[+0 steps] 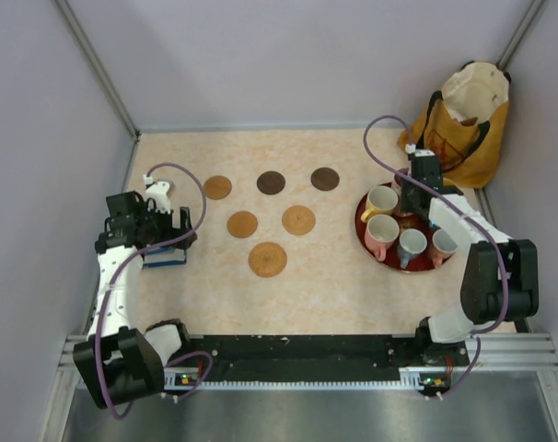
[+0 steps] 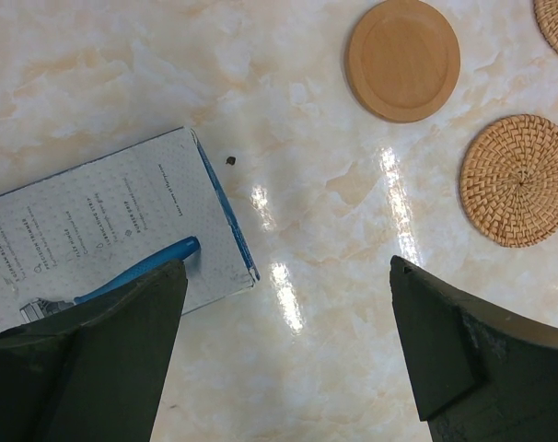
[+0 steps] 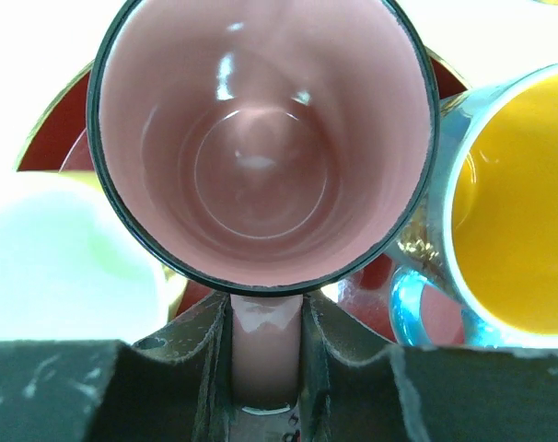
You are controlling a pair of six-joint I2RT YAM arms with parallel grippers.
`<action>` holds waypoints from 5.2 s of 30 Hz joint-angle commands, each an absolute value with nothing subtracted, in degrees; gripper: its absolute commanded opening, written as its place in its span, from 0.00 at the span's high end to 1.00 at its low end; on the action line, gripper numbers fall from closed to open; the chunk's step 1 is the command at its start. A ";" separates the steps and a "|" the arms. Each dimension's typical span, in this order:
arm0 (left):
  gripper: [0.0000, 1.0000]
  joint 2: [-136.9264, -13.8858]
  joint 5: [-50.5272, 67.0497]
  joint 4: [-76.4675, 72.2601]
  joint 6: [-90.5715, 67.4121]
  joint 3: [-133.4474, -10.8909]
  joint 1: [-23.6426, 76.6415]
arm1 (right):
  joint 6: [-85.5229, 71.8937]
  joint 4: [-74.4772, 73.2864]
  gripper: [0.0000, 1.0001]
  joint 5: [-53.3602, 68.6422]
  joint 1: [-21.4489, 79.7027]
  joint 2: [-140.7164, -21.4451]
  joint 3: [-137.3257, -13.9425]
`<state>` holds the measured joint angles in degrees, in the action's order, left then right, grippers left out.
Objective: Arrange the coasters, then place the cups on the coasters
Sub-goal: Pick up the cup from the tray, then place the cup at the center of the board, then pick up the cup from the tray.
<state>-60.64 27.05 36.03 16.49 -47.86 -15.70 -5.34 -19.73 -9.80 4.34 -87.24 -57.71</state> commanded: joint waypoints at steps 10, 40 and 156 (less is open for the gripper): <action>0.05 -59.15 29.09 34.98 17.40 -47.37 -16.17 | -2.90 -14.77 1.00 -18.72 8.17 -81.47 -62.31; 0.04 -59.50 28.48 34.72 17.05 -47.37 -16.87 | 5.54 -11.78 1.00 -15.82 22.58 -79.46 -81.21; 0.04 -58.80 29.62 34.72 17.14 -47.29 -19.34 | 23.73 -37.01 0.14 -1.40 9.76 -51.14 -37.09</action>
